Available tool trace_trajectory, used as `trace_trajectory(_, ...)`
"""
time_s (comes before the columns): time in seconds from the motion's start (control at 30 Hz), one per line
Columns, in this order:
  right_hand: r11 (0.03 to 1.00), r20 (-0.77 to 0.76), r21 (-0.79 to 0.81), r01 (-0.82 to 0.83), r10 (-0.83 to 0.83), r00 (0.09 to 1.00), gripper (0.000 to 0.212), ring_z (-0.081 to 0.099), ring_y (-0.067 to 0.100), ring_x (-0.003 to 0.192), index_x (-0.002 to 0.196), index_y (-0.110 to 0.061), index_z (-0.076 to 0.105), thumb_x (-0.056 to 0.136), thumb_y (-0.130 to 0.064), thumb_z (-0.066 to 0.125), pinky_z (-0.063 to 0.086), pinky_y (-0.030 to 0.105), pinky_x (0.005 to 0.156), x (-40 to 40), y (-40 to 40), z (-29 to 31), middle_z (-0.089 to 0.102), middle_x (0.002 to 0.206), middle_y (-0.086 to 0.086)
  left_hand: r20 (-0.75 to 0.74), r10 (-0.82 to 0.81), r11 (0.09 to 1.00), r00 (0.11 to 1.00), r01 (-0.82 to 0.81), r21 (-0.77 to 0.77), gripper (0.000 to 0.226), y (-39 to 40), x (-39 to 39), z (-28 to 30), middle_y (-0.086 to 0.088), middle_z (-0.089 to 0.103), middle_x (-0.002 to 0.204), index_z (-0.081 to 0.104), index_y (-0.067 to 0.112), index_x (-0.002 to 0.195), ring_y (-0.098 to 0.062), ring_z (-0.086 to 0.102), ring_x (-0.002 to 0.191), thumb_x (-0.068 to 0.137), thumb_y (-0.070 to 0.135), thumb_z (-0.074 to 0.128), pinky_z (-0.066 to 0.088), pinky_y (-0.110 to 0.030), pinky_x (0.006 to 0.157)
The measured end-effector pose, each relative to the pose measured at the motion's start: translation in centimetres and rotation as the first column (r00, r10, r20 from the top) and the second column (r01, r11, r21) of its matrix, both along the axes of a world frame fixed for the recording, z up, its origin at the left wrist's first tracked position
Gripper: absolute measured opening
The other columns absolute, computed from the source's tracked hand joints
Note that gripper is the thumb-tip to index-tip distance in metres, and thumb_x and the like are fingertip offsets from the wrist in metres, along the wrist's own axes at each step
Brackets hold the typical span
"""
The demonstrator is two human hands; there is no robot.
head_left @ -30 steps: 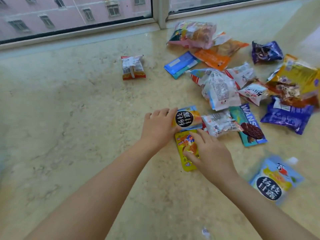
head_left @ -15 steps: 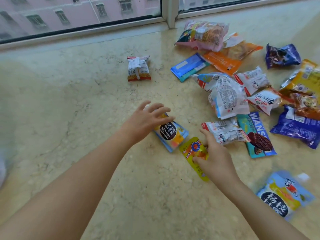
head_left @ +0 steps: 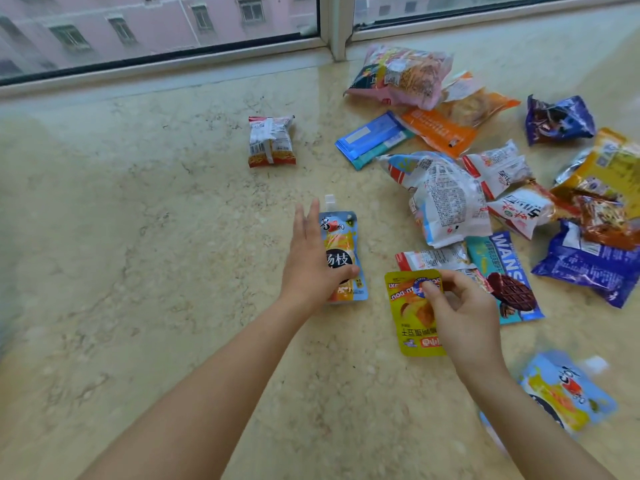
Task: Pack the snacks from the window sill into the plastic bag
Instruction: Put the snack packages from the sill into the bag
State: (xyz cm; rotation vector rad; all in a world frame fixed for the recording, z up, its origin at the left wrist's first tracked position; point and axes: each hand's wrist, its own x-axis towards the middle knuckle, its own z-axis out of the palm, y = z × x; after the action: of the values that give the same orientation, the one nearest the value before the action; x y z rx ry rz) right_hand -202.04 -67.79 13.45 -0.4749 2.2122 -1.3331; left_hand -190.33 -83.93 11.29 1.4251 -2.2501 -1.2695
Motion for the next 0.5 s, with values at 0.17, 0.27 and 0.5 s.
trace_trajectory(0.17,0.971,0.372,-0.161,0.177,-0.107,0.922,0.008,0.065,0.01,0.068,0.095,-0.015,0.065,0.09,-0.009,0.062,0.056,0.031,0.069,0.0,-0.4,0.8,0.073,0.077,-0.001,0.044,0.201,0.966,0.979,-0.205,0.156,0.104,0.8,-0.9,0.4,-0.001,0.051,0.128,0.025,0.02,0.143,-0.02,0.051,0.117,0.061,0.021,0.089,0.044,-0.033,0.094)
trace_trajectory(0.27,0.964,0.534,-0.181,0.194,-0.069,0.843,0.026,0.067,0.014,0.067,0.109,-0.009,0.062,0.083,-0.008,0.067,0.058,0.04,0.069,0.3,-0.7,1.3,0.075,0.086,0.006,0.071,0.15,0.963,0.986,-0.161,0.214,0.058,1.0,-1.3,0.5,0.0,0.063,0.106,0.053,0.015,0.117,-0.021,0.062,0.098,0.068,0.019,0.083,0.051,-0.034,0.08)
trace_trajectory(0.5,0.978,0.647,-0.187,0.093,0.052,0.76,0.043,0.072,0.022,0.078,0.113,-0.004,0.063,0.071,0.003,0.069,0.06,0.037,0.07,1.7,-1.9,3.2,0.073,0.098,0.014,-0.023,0.152,0.942,0.988,-0.138,0.305,0.034,-0.3,1.1,1.8,0.002,0.067,0.095,0.059,0.018,0.103,-0.019,0.065,0.089,0.076,0.03,0.076,0.055,-0.038,0.078)
